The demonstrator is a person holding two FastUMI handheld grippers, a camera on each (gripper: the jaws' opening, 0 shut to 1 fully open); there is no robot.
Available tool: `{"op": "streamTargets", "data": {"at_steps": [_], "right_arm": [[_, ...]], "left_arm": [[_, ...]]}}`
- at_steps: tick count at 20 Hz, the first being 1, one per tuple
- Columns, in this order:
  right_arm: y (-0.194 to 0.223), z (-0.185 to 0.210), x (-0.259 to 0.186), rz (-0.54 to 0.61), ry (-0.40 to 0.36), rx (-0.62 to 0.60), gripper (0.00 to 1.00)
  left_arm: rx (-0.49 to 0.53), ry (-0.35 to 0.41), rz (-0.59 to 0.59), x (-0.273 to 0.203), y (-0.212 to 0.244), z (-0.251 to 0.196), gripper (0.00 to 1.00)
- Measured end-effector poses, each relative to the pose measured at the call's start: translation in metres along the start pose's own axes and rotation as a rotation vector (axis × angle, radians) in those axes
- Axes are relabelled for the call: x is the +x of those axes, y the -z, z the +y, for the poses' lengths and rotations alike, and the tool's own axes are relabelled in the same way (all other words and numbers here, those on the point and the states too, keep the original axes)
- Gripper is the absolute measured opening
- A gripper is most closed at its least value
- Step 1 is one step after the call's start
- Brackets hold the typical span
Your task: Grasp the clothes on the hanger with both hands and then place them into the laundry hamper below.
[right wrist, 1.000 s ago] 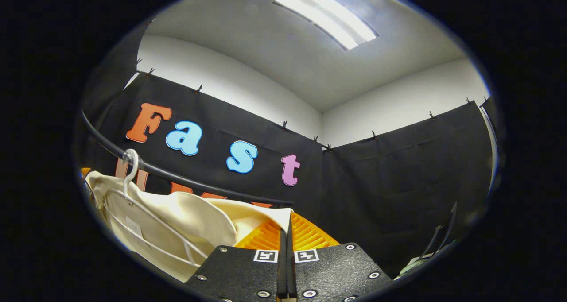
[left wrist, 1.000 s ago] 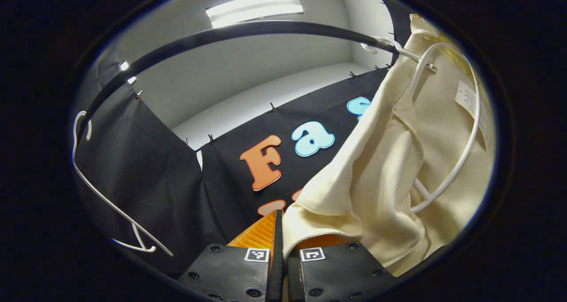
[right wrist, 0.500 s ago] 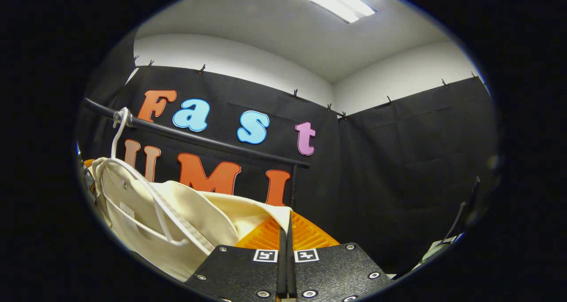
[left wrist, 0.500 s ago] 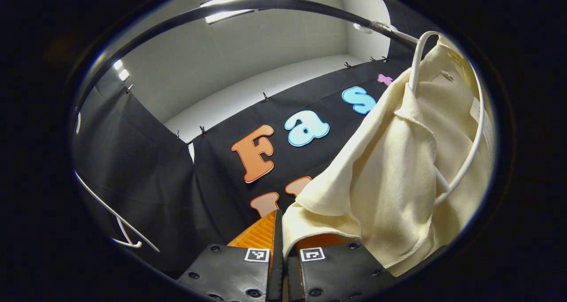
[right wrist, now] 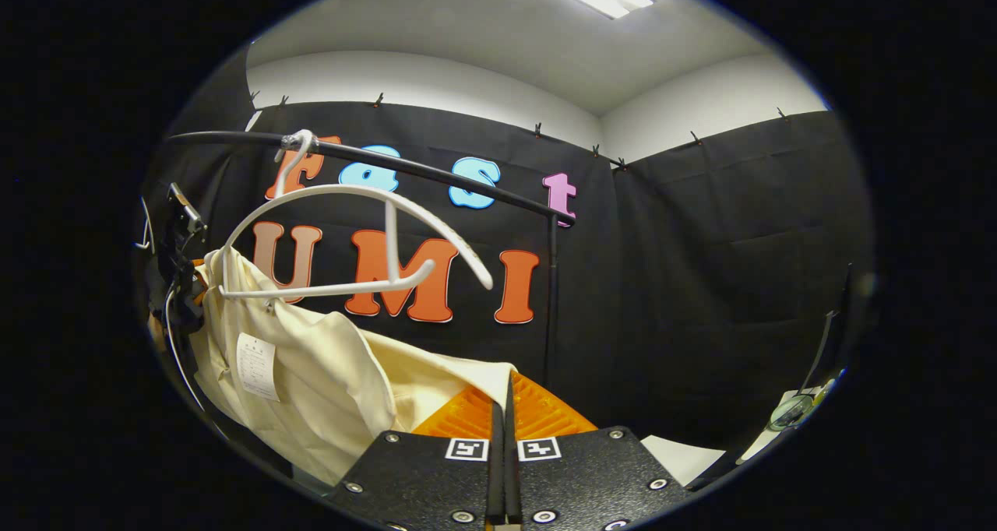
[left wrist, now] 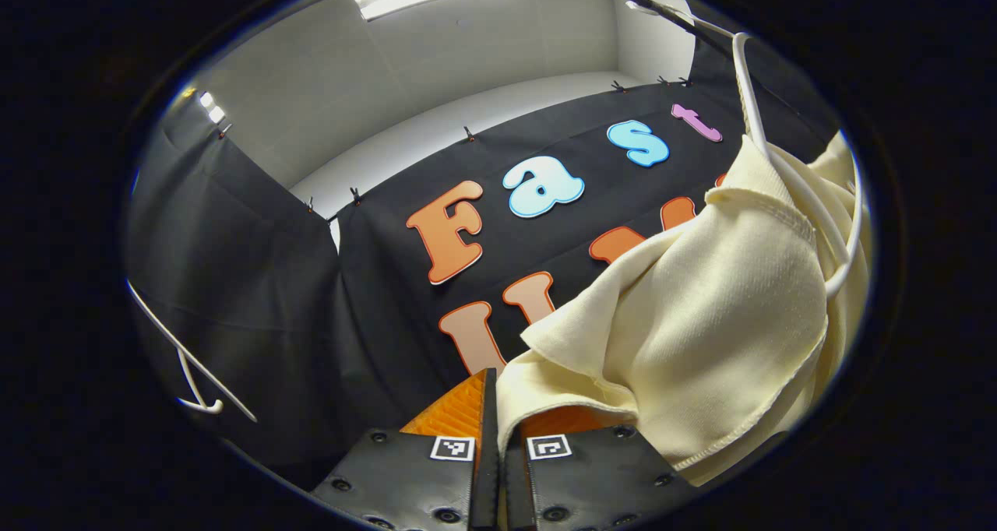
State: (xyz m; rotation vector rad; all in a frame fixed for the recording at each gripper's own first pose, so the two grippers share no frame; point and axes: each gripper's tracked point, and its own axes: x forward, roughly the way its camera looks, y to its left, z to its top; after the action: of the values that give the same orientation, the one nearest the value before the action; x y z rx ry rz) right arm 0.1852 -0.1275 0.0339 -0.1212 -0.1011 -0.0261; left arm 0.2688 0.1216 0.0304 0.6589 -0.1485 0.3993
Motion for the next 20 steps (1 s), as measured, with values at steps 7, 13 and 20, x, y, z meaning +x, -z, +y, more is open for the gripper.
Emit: {"op": "streamTargets", "data": {"at_steps": [7,13,20], "right_arm": [[0.006,0.024,-0.028,0.017,-0.036,0.059,0.0],[0.005,0.054,-0.058,0.03,-0.095,0.052,0.0],[0.012,0.103,-0.081,0.06,-0.18,0.051,0.0]], "left_arm": [[-0.019,-0.03,0.035,-0.032,0.02,0.025,0.11],[-0.05,0.016,0.064,-0.076,0.034,0.037,0.11],[-0.13,0.104,0.06,-0.144,0.032,0.029,0.11]]}}
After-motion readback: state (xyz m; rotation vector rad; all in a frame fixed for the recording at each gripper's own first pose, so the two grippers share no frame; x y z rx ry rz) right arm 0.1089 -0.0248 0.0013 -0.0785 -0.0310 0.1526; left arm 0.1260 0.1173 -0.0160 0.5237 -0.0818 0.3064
